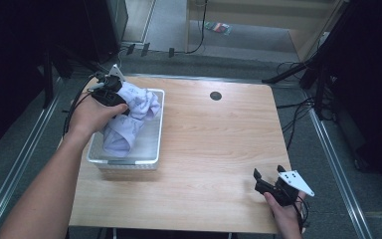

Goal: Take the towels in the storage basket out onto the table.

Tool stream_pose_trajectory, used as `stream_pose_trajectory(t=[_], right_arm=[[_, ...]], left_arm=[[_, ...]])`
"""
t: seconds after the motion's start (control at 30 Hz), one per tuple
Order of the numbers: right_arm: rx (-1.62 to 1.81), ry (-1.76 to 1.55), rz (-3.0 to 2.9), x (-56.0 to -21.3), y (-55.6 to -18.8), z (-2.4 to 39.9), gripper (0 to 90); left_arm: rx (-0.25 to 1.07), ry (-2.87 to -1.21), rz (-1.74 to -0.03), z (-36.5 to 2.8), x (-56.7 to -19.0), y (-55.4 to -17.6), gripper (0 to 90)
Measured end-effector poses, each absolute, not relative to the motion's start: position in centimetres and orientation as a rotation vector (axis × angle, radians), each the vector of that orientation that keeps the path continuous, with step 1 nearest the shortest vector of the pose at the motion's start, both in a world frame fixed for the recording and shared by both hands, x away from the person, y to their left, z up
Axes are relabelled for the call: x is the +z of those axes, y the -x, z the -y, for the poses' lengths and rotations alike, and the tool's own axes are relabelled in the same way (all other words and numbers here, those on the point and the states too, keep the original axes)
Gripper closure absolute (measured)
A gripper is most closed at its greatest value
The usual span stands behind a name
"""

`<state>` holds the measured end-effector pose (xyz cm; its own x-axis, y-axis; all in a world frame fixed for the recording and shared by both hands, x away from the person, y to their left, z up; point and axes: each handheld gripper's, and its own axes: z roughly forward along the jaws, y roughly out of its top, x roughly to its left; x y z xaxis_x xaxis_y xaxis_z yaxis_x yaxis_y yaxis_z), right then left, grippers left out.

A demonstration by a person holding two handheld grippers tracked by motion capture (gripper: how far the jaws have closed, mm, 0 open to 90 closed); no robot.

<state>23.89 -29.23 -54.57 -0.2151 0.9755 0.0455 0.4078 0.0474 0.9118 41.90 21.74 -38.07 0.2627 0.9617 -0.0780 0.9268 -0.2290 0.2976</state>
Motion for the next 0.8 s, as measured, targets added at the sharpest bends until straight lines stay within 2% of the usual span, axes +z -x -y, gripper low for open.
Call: stream_pose_trajectory(t=[0.8], right_arm=[[1.143, -1.404, -1.696, -54.6, -23.9, 29.2, 13.6]], left_arm=[[0.183, -2.289, -1.691, -20.3, -36.0, -41.7, 61.8]])
